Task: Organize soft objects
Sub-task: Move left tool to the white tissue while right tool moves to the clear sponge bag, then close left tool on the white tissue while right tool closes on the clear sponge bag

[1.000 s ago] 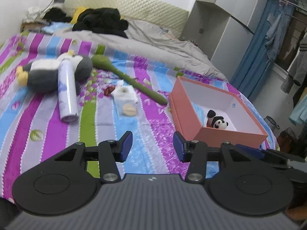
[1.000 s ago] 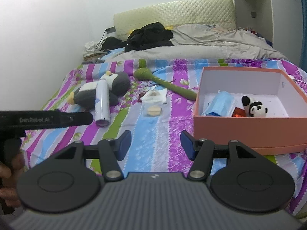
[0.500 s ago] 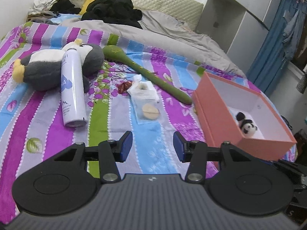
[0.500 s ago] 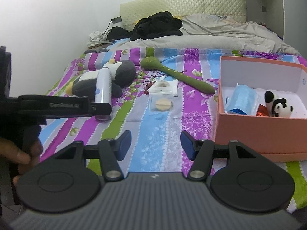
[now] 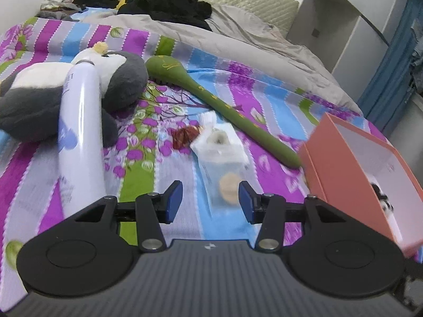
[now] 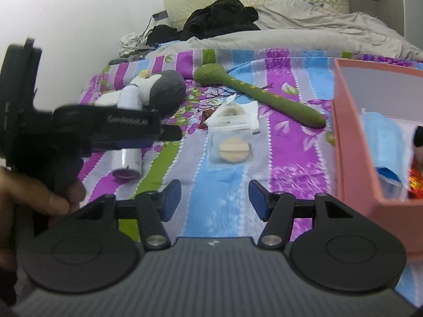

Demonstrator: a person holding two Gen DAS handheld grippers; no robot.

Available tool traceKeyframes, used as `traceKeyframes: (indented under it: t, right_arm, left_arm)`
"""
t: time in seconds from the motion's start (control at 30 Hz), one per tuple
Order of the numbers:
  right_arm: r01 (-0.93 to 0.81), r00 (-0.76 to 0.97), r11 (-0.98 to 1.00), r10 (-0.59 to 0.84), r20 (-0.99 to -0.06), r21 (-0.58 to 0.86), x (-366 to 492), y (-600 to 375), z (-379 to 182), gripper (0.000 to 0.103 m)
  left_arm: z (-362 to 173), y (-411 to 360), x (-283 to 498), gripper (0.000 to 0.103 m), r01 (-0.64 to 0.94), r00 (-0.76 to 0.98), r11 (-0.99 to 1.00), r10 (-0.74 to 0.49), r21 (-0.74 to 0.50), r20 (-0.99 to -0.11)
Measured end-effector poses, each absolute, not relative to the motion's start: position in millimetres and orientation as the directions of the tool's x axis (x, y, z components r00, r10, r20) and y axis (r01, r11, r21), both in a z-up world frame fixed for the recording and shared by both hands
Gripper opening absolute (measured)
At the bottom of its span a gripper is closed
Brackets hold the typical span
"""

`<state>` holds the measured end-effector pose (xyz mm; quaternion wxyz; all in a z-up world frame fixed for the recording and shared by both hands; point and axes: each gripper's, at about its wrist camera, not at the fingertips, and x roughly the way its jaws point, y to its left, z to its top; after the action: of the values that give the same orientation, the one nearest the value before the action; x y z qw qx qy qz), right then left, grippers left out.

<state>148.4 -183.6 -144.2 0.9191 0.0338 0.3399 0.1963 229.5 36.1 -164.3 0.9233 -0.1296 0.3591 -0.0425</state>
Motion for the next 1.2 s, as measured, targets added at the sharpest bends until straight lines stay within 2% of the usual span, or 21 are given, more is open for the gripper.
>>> traceKeyframes:
  t: [0.37, 0.53, 0.6, 0.67, 0.93, 1.0, 1.07, 1.17, 1.2]
  right_arm:
    - [-0.305, 0.659, 0.932, 0.354, -0.664, 0.195, 237.7, -158.6, -191.4, 0.061]
    - [-0.334, 0.632, 0.922, 0.373, -0.679, 0.196, 258.5, -147.9, -207.3, 0.062]
    - [-0.351, 0.634, 0.919, 0.376, -0.676, 0.182, 262.0, -144.1, -210.4, 0.077]
    - [-0.359, 0.639, 0.918, 0.373, -0.673, 0.168, 263.8, -141.5, -212.1, 0.083]
    - [-0.367, 0.650, 0.918, 0.369, -0.664, 0.150, 274.2, -138.5, -220.6, 0.085]
    - [-0.380, 0.652, 0.916, 0.363, -0.666, 0.128, 274.5, -137.2, -220.4, 0.073]
    - [-0.383, 0.656, 0.917, 0.354, -0.666, 0.111, 274.1, -137.5, -218.8, 0.067]
    - [-0.365, 0.667, 0.927, 0.327, -0.669, 0.090, 273.1, -141.6, -214.2, 0.049]
    - [-0.360, 0.669, 0.929, 0.322, -0.669, 0.087, 272.1, -144.1, -211.6, 0.048]
  left_arm:
    - [-193.1, 50.1, 325.2, 0.050, -0.005, 0.738, 0.951, -0.206, -0.310, -0.643]
    - [-211.5, 56.0, 351.8, 0.033, -0.019, 0.725, 0.945, -0.212, -0.327, -0.655]
    - [-221.0, 61.8, 359.1, 0.030, -0.037, 0.717, 0.934, -0.223, -0.356, -0.660]
    - [-228.8, 67.7, 363.3, 0.029, -0.056, 0.710, 0.918, -0.240, -0.394, -0.661]
    - [-248.0, 74.3, 372.7, 0.029, -0.053, 0.691, 0.864, -0.330, -0.501, -0.643]
    - [-249.0, 74.4, 372.9, 0.029, -0.055, 0.694, 0.863, -0.329, -0.503, -0.640]
    - [-249.8, 75.2, 373.2, 0.029, -0.057, 0.696, 0.860, -0.330, -0.507, -0.638]
    - [-251.5, 79.6, 371.1, 0.029, -0.079, 0.708, 0.844, -0.328, -0.531, -0.626]
    - [-252.1, 81.5, 370.5, 0.029, -0.086, 0.711, 0.837, -0.329, -0.541, -0.622]
